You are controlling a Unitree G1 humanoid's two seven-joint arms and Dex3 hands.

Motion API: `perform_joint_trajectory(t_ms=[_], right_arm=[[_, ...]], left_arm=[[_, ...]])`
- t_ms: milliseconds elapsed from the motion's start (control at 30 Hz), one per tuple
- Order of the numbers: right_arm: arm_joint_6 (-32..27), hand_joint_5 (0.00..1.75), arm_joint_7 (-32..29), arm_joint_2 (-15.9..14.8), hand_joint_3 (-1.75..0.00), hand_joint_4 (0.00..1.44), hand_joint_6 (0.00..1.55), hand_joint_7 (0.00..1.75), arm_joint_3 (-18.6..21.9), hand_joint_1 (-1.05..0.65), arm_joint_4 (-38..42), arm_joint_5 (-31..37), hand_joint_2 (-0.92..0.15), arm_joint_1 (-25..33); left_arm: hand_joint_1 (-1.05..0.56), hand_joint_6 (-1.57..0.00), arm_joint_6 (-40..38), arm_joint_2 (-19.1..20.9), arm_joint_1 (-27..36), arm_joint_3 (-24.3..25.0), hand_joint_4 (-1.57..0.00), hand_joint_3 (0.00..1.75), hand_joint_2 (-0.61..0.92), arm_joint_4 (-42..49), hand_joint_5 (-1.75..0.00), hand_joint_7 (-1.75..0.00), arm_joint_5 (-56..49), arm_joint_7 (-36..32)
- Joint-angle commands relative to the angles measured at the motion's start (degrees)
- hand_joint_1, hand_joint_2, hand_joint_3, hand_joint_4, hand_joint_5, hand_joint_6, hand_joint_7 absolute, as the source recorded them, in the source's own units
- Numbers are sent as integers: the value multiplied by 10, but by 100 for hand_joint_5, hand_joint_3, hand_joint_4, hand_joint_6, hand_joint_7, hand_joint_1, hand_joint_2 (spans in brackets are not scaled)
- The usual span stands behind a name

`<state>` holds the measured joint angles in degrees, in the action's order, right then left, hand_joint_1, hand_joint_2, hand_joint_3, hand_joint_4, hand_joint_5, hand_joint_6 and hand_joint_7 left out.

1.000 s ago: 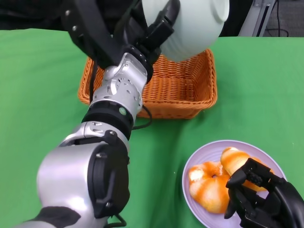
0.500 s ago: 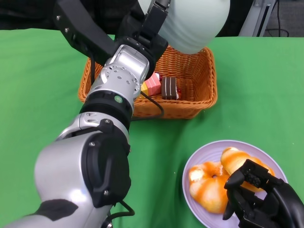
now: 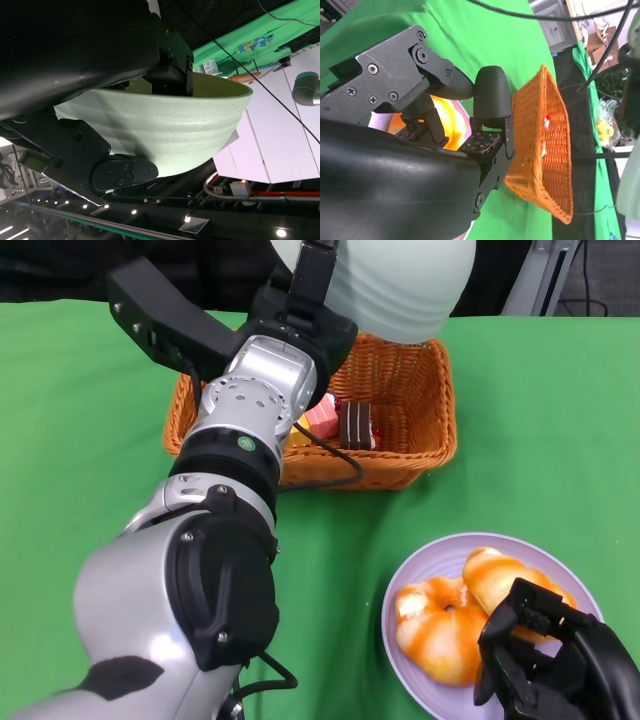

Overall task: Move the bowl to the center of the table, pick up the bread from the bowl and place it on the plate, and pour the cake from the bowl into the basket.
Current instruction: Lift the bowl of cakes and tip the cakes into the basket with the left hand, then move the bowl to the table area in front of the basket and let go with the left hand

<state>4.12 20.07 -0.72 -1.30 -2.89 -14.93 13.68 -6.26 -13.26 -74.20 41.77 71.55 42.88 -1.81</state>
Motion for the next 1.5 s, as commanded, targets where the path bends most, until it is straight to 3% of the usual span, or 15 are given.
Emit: perform_joint_trajectory(t_ms=[33,367,900,1033,1100,1267,1500], right_arm=[[-8,175,-2,-7,-99,69,57,156,-1,-10,-23,-3,-69,15],[-16,175,-2,-6,-88,63,50,159,-1,-7,-40,-2,-78,23],[-18,175,-3,-7,-84,63,50,159,-1,-7,-44,0,-79,25],[-17,175,-3,-6,-83,63,50,159,-1,-7,-45,0,-80,24],[-10,175,-4,-5,-82,63,50,159,-1,-8,-42,2,-79,23],[-18,175,-4,-4,-82,64,50,159,0,-6,-45,-3,-81,14],[-14,175,5,-2,-82,65,52,158,5,-7,-35,-19,-80,5]], left_arm=[[-23,-48,-1,5,-19,-4,-75,71,92,-4,-175,-175,2,2],[-21,-53,-6,7,-21,-7,-76,73,92,-6,-175,-175,1,0],[-21,-54,-8,13,-16,-25,-77,71,92,-10,-175,-175,-9,24],[-21,-59,-18,20,-17,-54,-78,68,92,-22,-175,-175,-30,68],[-16,-65,-21,24,-19,-68,-79,91,77,-26,-175,-171,-42,81],[-10,-69,12,49,-10,-147,-75,107,65,-55,-175,-160,-119,163],[-11,-79,78,82,10,-224,-77,110,60,-92,-175,-152,-206,225]])
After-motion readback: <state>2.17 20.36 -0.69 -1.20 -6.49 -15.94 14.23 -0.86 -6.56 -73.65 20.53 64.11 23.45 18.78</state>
